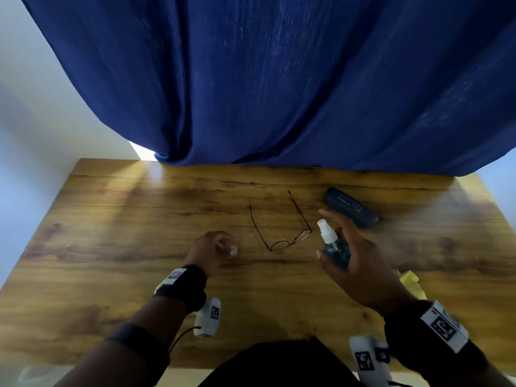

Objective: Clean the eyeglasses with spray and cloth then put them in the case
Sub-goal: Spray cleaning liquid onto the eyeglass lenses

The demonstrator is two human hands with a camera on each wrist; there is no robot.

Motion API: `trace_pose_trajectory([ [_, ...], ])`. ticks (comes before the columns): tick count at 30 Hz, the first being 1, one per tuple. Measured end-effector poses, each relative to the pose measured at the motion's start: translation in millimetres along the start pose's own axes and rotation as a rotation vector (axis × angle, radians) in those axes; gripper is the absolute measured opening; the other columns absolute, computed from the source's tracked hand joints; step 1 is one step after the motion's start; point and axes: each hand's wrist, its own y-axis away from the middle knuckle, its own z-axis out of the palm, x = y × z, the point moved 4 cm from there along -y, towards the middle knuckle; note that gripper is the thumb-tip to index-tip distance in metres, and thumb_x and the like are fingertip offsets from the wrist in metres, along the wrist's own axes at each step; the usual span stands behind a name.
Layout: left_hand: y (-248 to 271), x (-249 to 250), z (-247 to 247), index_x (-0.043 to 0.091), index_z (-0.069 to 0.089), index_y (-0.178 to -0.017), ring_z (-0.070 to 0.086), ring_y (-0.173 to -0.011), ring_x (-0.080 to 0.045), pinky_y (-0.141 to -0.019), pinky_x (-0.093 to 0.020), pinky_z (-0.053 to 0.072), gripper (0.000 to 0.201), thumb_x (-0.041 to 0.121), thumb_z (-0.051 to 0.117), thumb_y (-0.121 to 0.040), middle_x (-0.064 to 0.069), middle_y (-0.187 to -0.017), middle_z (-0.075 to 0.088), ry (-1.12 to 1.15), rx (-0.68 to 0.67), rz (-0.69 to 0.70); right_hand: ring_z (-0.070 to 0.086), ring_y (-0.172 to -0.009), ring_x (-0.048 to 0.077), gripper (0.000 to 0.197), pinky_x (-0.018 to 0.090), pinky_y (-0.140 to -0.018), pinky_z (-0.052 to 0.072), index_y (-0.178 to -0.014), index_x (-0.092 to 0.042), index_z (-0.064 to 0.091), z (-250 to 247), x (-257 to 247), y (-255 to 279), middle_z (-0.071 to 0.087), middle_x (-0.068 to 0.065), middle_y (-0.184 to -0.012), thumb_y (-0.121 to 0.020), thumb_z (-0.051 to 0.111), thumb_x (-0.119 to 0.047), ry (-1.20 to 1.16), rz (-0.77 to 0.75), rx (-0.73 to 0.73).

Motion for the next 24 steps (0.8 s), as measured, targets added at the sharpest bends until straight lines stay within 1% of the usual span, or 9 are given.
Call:
trace_pose_trajectory([
  [3,-5,0,17,0.019,0.072,-0.117,0.064,-0.104,-0.013,-0.077,-0.014,0.045,0.023,0.021,0.072,-0.094,0.003,-0.118,0.062,-0.118,-0.088,0.103,0.067,-0.074,0.014,0.075,0.032,-0.067,0.059,-0.145,-0.056,0.031,11,-4,4,0.067,-0.003,-0.089,-0.093,0.074,-0.023,0.014,0.032,-0.028],
  [6,-5,3,19,0.02,0.074,-0.108,0.066,-0.105,-0.017,-0.084,-0.022,0.05,0.013,0.018,0.068,-0.096,0.002,-0.115,0.064,-0.084,-0.067,0.126,0.07,-0.074,0.014,0.076,0.038,-0.068,0.062,-0.147,-0.055,0.03,18,-7,6,0.068,-0.005,-0.085,-0.093,0.074,-0.025,0.001,0.064,-0.057],
  [9,3,12,3,0.026,0.072,-0.108,0.066,-0.099,-0.006,-0.089,-0.029,0.056,0.013,0.027,0.07,-0.095,0.011,-0.11,0.07,0.122,0.012,0.098,0.071,-0.074,0.011,0.077,0.033,-0.066,0.062,-0.147,-0.057,0.028,21,-10,7,0.07,-0.006,-0.087,-0.093,0.074,-0.027,-0.003,0.066,-0.053],
  [11,13,26,-13,0.031,0.07,-0.108,0.07,-0.095,-0.004,-0.085,-0.031,0.059,0.019,0.033,0.076,-0.091,0.013,-0.107,0.072,0.299,0.063,0.106,0.07,-0.075,0.009,0.078,0.028,-0.066,0.06,-0.146,-0.058,0.026,23,-13,6,0.069,-0.007,-0.09,-0.092,0.074,-0.029,-0.016,0.073,-0.056],
  [14,35,57,-30,0.033,0.07,-0.103,0.073,-0.094,-0.001,-0.078,-0.023,0.06,0.019,0.029,0.08,-0.088,0.015,-0.106,0.076,0.449,0.051,0.18,0.068,-0.07,0.009,0.081,0.024,-0.062,0.057,-0.147,-0.059,0.023,26,-19,3,0.066,-0.007,-0.09,-0.093,0.074,-0.028,-0.028,0.061,-0.081],
  [16,50,80,-40,0.033,0.072,-0.101,0.072,-0.093,-0.002,-0.076,-0.017,0.058,0.019,0.023,0.08,-0.087,0.021,-0.102,0.074,0.327,0.105,0.329,0.067,-0.068,0.013,0.084,0.027,-0.062,0.059,-0.149,-0.058,0.02,29,-24,-2,0.066,-0.006,-0.088,-0.092,0.075,-0.028,-0.025,0.038,-0.119],
  [19,67,108,-45,0.035,0.075,-0.104,0.069,-0.09,-0.006,-0.076,-0.012,0.054,0.027,0.022,0.085,-0.082,0.025,-0.097,0.071,0.138,0.184,0.54,0.07,-0.074,0.016,0.088,0.034,-0.07,0.062,-0.152,-0.057,0.016,32,-31,-8,0.07,-0.004,-0.092,-0.092,0.075,-0.03,-0.025,-0.001,-0.196],
  [21,74,120,-44,0.029,0.076,-0.108,0.068,-0.091,-0.001,-0.078,-0.006,0.051,0.031,0.023,0.087,-0.08,0.023,-0.099,0.071,0.117,0.218,0.603,0.069,-0.075,0.013,0.092,0.029,-0.07,0.061,-0.153,-0.059,0.011,33,-31,-12,0.069,-0.005,-0.096,-0.092,0.075,-0.032,-0.007,-0.014,-0.243],
  [24,82,136,-42,0.02,0.077,-0.105,0.066,-0.088,0.004,-0.079,-0.004,0.048,0.03,0.017,0.088,-0.077,0.017,-0.095,0.071,0.111,0.23,0.703,0.062,-0.074,0.009,0.097,0.023,-0.068,0.051,-0.152,-0.064,0.003,33,-28,-15,0.067,-0.002,-0.1,-0.091,0.074,-0.038,0.034,-0.022,-0.315],
])
